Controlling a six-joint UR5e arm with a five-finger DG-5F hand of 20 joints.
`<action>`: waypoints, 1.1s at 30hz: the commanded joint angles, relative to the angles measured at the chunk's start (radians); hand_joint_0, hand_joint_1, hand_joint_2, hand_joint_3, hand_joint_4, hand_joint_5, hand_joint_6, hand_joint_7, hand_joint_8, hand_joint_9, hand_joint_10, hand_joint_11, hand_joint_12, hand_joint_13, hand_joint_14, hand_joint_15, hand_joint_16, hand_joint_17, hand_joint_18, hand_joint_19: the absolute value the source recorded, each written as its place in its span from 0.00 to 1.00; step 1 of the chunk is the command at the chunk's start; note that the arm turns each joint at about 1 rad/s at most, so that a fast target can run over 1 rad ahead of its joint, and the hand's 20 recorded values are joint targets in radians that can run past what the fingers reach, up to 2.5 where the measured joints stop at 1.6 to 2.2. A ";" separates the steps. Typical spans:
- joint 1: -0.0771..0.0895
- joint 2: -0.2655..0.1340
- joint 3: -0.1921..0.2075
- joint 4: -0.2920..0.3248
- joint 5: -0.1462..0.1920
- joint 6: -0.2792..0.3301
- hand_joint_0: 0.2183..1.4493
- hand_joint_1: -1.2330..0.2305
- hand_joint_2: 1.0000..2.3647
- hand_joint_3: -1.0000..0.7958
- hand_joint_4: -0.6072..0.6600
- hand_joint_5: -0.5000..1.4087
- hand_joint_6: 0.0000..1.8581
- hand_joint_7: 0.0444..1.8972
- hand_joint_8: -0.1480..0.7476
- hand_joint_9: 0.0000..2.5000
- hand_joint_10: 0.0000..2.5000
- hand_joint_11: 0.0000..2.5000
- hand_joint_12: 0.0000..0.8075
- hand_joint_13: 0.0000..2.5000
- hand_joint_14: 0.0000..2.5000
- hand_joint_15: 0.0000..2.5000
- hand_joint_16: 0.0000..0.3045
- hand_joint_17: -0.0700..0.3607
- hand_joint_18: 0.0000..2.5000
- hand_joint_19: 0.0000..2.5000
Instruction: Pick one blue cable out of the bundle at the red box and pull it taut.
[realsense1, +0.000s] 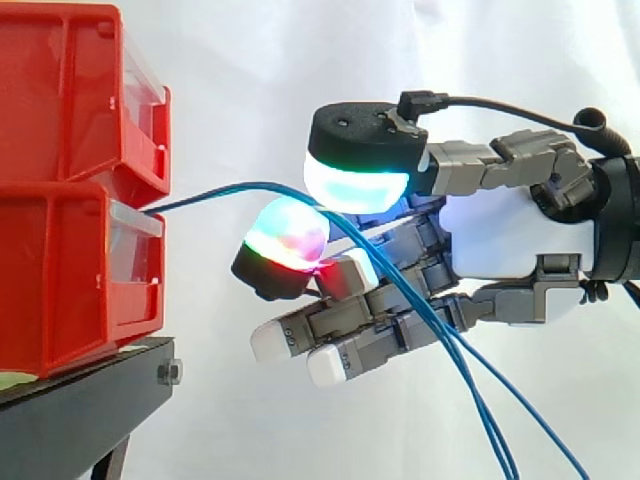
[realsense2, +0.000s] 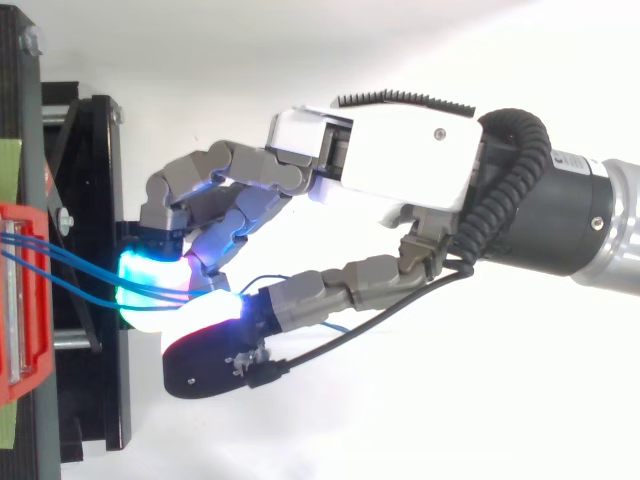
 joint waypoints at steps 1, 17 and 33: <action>0.000 0.000 0.001 0.000 0.000 0.000 0.31 0.28 0.01 0.44 0.59 0.17 0.47 0.58 0.57 0.33 0.01 0.48 0.54 0.22 0.00 0.11 0.19 0.47 0.24 0.13; 0.000 0.000 0.000 -0.002 0.000 0.000 0.27 0.25 0.00 0.29 0.64 0.15 0.47 0.54 0.57 0.30 0.01 0.48 0.55 0.20 0.00 0.11 0.20 0.48 0.23 0.14; 0.000 0.000 0.001 -0.006 0.000 0.000 0.28 0.35 0.01 0.46 0.63 0.18 0.46 0.63 0.58 0.33 0.01 0.46 0.55 0.21 0.00 0.11 0.20 0.48 0.23 0.15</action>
